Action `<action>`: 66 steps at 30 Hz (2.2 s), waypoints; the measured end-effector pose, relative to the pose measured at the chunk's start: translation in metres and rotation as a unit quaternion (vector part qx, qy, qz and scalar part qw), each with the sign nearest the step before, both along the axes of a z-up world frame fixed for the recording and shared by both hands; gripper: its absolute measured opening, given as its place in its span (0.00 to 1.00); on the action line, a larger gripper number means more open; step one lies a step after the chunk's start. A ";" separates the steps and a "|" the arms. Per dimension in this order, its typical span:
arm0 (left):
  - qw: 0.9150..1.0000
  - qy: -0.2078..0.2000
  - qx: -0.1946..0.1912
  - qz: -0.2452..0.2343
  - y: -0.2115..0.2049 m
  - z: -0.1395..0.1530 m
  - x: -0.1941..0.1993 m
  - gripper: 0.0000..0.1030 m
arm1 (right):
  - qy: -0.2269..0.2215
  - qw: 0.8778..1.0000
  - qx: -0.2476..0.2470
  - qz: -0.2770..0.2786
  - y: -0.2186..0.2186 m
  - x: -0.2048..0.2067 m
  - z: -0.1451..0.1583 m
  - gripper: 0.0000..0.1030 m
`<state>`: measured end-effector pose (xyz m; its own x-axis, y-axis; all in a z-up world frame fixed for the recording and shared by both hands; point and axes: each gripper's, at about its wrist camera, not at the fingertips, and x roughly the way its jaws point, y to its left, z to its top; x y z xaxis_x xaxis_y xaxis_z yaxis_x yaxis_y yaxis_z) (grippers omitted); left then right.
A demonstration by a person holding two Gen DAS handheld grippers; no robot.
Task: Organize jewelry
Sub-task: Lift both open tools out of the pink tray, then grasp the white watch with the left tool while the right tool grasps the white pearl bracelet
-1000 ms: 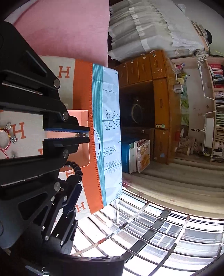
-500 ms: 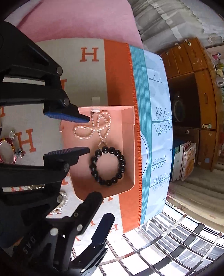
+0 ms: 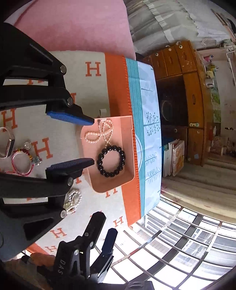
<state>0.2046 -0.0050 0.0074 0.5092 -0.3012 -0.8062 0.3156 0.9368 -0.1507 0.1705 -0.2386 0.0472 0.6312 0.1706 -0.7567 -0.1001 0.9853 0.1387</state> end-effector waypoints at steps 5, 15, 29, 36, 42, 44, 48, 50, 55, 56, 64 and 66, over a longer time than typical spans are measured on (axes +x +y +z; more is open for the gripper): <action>1.000 0.007 -0.010 -0.011 0.007 0.012 -0.034 0.33 | -0.019 1.000 -0.011 0.011 -0.007 -0.037 0.013 0.87; 0.999 0.016 -0.012 0.033 0.032 -0.002 -0.093 0.33 | -0.022 0.998 -0.035 0.037 -0.016 -0.088 0.002 0.87; 0.980 0.089 0.014 0.180 0.052 -0.096 -0.146 0.33 | 0.030 0.996 -0.048 0.062 -0.045 -0.070 -0.070 0.70; 0.963 0.131 0.017 0.233 0.044 -0.128 -0.166 0.33 | 0.059 0.992 -0.077 0.082 -0.056 -0.066 -0.110 0.63; 0.957 0.137 0.015 0.254 0.036 -0.134 -0.167 0.33 | 0.065 0.990 -0.086 0.094 -0.058 -0.061 -0.135 0.49; 0.954 0.146 0.011 0.261 0.033 -0.138 -0.165 0.33 | 0.065 0.990 -0.083 0.094 -0.058 -0.058 -0.139 0.47; 0.952 0.142 0.020 0.270 0.028 -0.138 -0.161 0.33 | 0.063 0.990 -0.077 0.098 -0.054 -0.047 -0.143 0.45; 0.950 0.140 0.022 0.277 0.027 -0.138 -0.159 0.33 | 0.064 0.989 -0.082 0.102 -0.050 -0.040 -0.147 0.40; 0.947 0.129 0.034 0.292 0.029 -0.139 -0.154 0.16 | 0.071 0.987 -0.093 0.113 -0.040 -0.030 -0.156 0.30; 0.947 0.127 0.031 0.292 0.030 -0.138 -0.153 0.15 | 0.071 0.987 -0.093 0.113 -0.039 -0.029 -0.158 0.28; 0.944 0.110 0.019 0.311 0.043 -0.139 -0.148 0.12 | 0.066 0.990 -0.078 0.097 -0.047 -0.032 -0.156 0.14; 0.943 0.107 0.018 0.314 0.045 -0.140 -0.148 0.12 | 0.066 0.991 -0.073 0.093 -0.049 -0.033 -0.155 0.12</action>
